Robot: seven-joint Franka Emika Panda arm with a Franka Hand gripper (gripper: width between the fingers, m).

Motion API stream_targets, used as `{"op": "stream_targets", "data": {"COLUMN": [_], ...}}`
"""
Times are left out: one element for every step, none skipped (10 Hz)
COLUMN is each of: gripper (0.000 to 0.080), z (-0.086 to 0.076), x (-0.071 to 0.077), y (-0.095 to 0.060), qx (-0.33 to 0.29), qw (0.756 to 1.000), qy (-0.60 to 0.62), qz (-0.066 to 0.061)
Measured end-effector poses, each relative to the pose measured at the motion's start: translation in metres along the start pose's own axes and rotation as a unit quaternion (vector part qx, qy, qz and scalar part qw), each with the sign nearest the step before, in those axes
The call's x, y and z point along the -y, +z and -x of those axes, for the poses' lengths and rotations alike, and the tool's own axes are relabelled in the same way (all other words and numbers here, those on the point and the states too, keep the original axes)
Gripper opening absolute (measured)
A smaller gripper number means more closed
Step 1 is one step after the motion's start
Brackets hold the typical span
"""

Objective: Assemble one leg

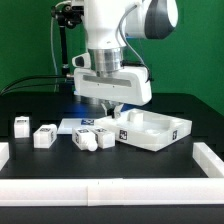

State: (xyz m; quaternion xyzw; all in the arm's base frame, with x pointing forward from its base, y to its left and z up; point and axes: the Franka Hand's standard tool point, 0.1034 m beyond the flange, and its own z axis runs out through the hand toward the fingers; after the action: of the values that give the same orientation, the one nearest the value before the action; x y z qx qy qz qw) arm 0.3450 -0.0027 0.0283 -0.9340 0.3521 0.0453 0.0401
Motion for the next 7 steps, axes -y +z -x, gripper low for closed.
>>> {"op": "stream_targets", "data": {"gripper": [0.0051, 0.0051, 0.0051, 0.0051, 0.0051, 0.0051, 0.0051], "z": [-0.013, -0.026, -0.032, -0.033, -0.030, -0.024, -0.025], "x": [0.000, -0.002, -0.002, 0.000, -0.002, -0.004, -0.003], "y": [-0.005, -0.012, -0.016, -0.014, -0.007, 0.002, 0.001], "qx": [-0.003, -0.011, -0.015, -0.018, -0.015, -0.008, -0.007], "qw": [1.000, 1.000, 1.000, 1.000, 1.000, 1.000, 1.000], "qy": [-0.013, -0.017, -0.014, -0.017, -0.021, -0.015, -0.014], "qz": [-0.009, -0.017, -0.021, -0.018, -0.010, -0.001, -0.002]}}
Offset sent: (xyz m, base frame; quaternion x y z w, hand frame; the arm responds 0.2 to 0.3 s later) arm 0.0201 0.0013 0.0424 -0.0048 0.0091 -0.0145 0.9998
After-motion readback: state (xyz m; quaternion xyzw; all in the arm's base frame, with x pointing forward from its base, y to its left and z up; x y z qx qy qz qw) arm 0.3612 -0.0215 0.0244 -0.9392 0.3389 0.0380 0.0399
